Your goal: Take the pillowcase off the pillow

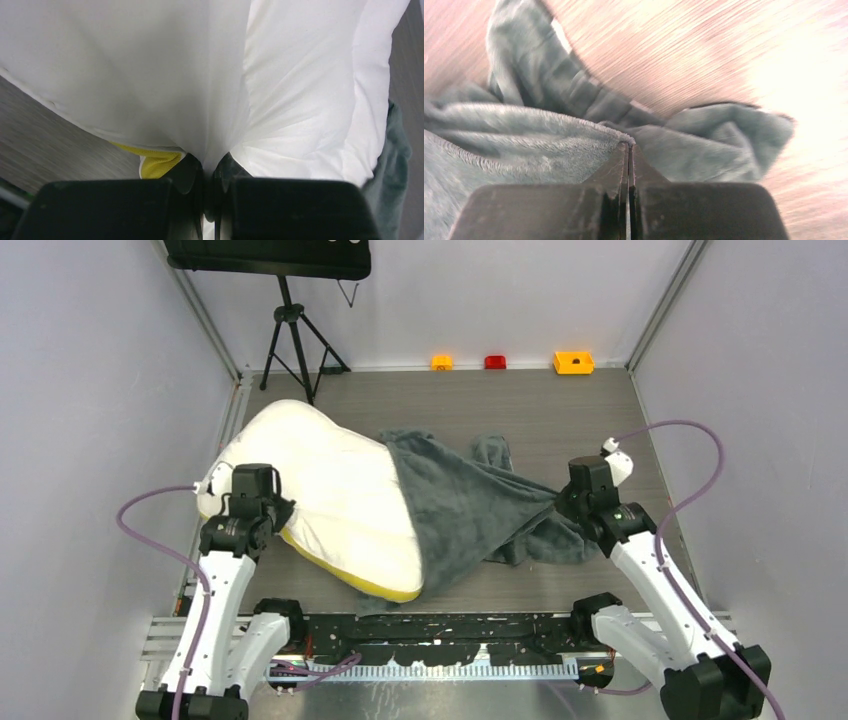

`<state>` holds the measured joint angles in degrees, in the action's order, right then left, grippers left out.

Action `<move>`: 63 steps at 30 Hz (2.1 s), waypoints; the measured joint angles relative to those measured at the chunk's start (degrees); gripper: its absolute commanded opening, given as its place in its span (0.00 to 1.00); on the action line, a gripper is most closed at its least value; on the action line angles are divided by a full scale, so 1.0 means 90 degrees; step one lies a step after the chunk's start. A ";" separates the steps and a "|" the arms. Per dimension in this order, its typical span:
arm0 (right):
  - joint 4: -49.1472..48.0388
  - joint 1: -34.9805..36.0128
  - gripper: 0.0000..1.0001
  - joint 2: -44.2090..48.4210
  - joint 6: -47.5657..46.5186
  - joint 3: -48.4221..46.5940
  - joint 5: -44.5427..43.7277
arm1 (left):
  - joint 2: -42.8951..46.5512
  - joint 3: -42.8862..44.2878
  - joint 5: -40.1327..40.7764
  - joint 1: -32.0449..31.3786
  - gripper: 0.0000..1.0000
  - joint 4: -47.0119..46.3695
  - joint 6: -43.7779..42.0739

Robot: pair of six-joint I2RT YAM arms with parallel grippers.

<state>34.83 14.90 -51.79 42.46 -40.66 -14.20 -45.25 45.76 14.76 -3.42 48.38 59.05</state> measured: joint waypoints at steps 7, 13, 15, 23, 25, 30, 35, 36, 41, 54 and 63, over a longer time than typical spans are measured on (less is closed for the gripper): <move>0.0520 -0.0138 0.00 0.0840 -0.0005 -0.0070 -0.1399 | 0.0155 0.0192 0.0918 0.0136 0.00 0.0381 -0.0556; 0.0738 -0.0143 0.64 0.0843 -0.0102 -0.0308 -0.1651 | -0.0032 0.0192 0.0826 0.0138 0.67 0.0386 -0.0755; 0.0750 -0.0170 0.81 0.0806 -0.0325 -0.0423 -0.1345 | -0.0029 0.0194 0.0721 0.0151 0.90 0.0250 -0.0797; 0.0318 -0.0165 0.90 0.0250 -0.0906 -0.0675 0.1229 | -0.0129 0.0644 -0.0357 0.0165 0.89 0.0117 -0.0874; 0.0175 -0.0100 0.90 0.0007 -0.0976 -0.0690 0.1836 | -0.0180 0.0644 -0.1149 0.0165 0.87 -0.0087 -0.0962; -0.0007 0.0709 0.90 -0.1013 -0.1120 -0.0901 0.2506 | -0.0738 0.0646 -0.2263 -0.0665 0.89 -0.0483 -0.1299; 0.0141 0.1326 0.91 -0.1792 -0.1112 -0.1008 0.2081 | -0.1817 0.1464 -0.1379 -0.2956 0.97 0.0034 -0.1887; 0.0175 0.1379 0.91 -0.1863 -0.1086 -0.1005 0.1945 | -0.2040 0.1768 -0.0979 -0.3410 0.99 0.0092 -0.2103; 0.0007 0.1508 0.91 -0.1911 -0.0908 -0.0670 0.1387 | -0.2290 0.2144 -0.0216 -0.4816 1.00 0.0182 -0.2771; -0.0644 0.1588 0.89 -0.2841 -0.0750 -0.0165 0.1081 | -0.3968 0.2480 -0.0481 -0.5836 1.00 0.0345 -0.3871; -0.0767 0.1889 0.68 -0.3111 -0.0736 -0.0163 0.0520 | -0.4998 0.2569 -0.0350 -0.5875 0.92 0.0593 -0.3874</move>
<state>27.92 31.90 -79.79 35.83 -42.13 -9.52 -90.24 68.88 11.62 -56.29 53.71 24.18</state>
